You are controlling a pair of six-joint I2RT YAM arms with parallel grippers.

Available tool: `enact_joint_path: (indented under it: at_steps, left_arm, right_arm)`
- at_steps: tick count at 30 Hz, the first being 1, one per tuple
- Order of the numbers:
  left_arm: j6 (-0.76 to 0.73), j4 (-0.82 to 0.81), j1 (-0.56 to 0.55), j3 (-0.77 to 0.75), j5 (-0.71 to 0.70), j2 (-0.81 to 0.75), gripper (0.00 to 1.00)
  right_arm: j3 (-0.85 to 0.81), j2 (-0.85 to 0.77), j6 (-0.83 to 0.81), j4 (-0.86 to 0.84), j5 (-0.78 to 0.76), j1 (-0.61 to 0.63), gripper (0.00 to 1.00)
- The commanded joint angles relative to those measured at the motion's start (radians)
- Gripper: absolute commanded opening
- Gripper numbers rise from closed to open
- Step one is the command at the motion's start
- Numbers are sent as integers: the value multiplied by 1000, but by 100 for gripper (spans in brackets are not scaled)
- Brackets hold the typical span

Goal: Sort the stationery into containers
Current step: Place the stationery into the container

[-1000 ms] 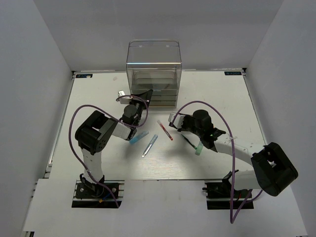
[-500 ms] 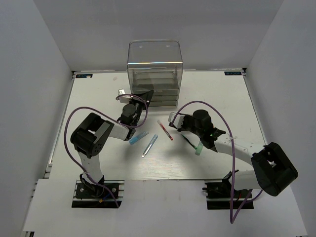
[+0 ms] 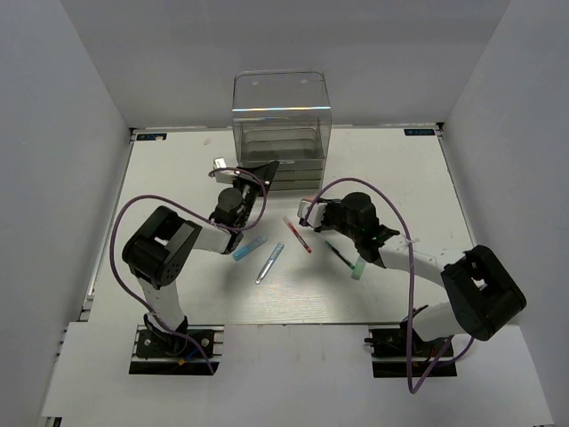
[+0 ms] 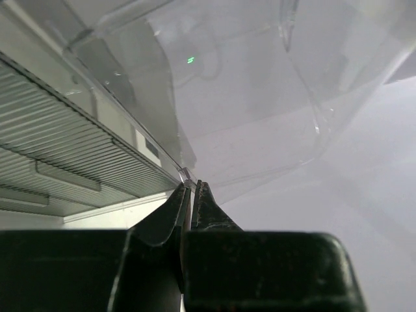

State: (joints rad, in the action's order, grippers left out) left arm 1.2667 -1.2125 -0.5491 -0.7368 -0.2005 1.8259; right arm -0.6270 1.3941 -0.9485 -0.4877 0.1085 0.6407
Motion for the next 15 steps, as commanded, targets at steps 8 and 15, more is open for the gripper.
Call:
enact_joint_path:
  at_steps: [8,15]
  left_arm:
    - [-32,-190,-6,22,9,-73,0]
    - [-32,-235,-6,22,0,-62,11]
  right_arm:
    - [-80,49,-39,-103,19,-4,0]
    - [-77,46,-44,-101,17,-4,0]
